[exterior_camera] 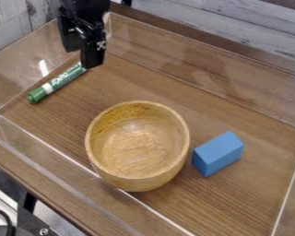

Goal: Put the green marker in the brown bowl

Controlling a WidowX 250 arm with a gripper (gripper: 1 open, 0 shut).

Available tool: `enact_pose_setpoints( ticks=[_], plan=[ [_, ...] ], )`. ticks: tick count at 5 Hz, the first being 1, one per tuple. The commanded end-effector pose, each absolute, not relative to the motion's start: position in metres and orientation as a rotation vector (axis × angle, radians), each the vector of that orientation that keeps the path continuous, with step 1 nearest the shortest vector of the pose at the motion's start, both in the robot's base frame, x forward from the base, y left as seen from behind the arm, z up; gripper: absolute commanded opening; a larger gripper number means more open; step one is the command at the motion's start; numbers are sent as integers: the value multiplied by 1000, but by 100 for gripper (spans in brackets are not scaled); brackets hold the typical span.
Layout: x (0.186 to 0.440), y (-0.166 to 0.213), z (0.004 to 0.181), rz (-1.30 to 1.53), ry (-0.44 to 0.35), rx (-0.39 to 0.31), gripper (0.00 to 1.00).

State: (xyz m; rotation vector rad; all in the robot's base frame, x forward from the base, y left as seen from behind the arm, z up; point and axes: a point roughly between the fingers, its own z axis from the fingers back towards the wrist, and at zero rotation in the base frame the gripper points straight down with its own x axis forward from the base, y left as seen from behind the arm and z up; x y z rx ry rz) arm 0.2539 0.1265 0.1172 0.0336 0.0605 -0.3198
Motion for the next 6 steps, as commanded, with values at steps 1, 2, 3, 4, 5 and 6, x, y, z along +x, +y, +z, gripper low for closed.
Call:
enact_pose_setpoints(
  ticks=[1,2,3,4,5,6],
  plan=[
    [255,141,129,-314,2,83,100],
    [252,154,123,-301,-7,95,100],
    [252,166,113,-284,-19,103,100],
    [255,177,102,-267,-32,110,100],
    [259,186,91,-257,-46,113,100],
    [264,195,80,-257,-63,107,100]
  ],
)
